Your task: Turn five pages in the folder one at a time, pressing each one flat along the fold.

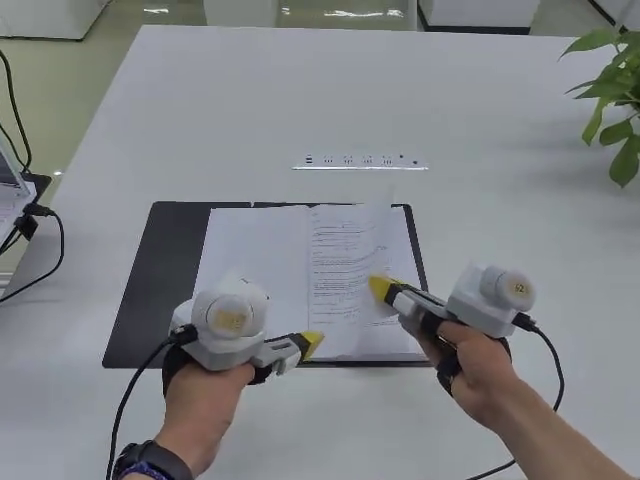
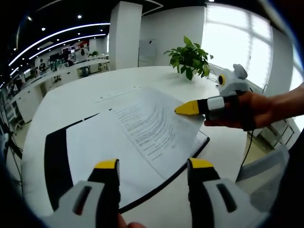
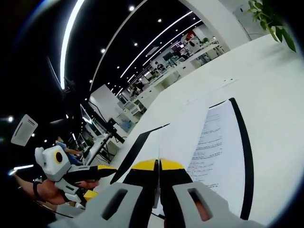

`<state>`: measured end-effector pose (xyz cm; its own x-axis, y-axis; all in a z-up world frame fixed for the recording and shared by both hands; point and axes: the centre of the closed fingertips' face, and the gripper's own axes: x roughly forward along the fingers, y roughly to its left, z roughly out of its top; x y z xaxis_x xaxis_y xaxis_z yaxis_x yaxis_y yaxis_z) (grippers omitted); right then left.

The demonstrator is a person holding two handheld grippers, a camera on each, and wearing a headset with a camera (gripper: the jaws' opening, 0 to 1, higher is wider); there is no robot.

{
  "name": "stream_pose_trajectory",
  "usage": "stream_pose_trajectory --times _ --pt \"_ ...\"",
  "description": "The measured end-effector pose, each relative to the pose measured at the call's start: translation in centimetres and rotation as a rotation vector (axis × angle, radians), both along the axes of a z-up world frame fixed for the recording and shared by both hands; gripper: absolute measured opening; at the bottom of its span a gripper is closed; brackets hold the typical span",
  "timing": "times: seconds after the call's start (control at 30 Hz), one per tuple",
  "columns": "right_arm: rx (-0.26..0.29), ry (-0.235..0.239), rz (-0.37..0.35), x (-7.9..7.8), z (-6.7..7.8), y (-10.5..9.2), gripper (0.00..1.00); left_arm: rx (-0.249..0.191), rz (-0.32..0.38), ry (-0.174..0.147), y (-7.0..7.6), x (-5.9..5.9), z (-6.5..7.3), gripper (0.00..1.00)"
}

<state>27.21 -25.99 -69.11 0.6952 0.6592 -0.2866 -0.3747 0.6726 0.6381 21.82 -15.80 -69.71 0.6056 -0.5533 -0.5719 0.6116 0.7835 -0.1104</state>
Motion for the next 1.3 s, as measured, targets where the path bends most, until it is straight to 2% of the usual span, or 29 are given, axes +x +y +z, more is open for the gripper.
stream_pose_trajectory --times 0.23,0.43,0.63,1.3 --pt "-0.002 -0.008 0.02 -0.2 0.4 1.6 0.0 -0.016 0.024 -0.008 1.1 0.1 0.5 0.57" --pt "-0.005 -0.013 0.036 -0.4 0.6 2.9 0.0 0.0 0.034 -0.016 2.4 0.2 0.6 0.58" --pt "-0.01 -0.015 0.054 -0.7 0.6 4.2 0.0 -0.019 0.064 -0.03 3.9 0.8 1.3 0.58" --pt "-0.023 -0.02 0.13 -1.3 1.1 9.2 0.0 -0.062 0.116 -0.047 8.0 0.8 2.3 0.61"
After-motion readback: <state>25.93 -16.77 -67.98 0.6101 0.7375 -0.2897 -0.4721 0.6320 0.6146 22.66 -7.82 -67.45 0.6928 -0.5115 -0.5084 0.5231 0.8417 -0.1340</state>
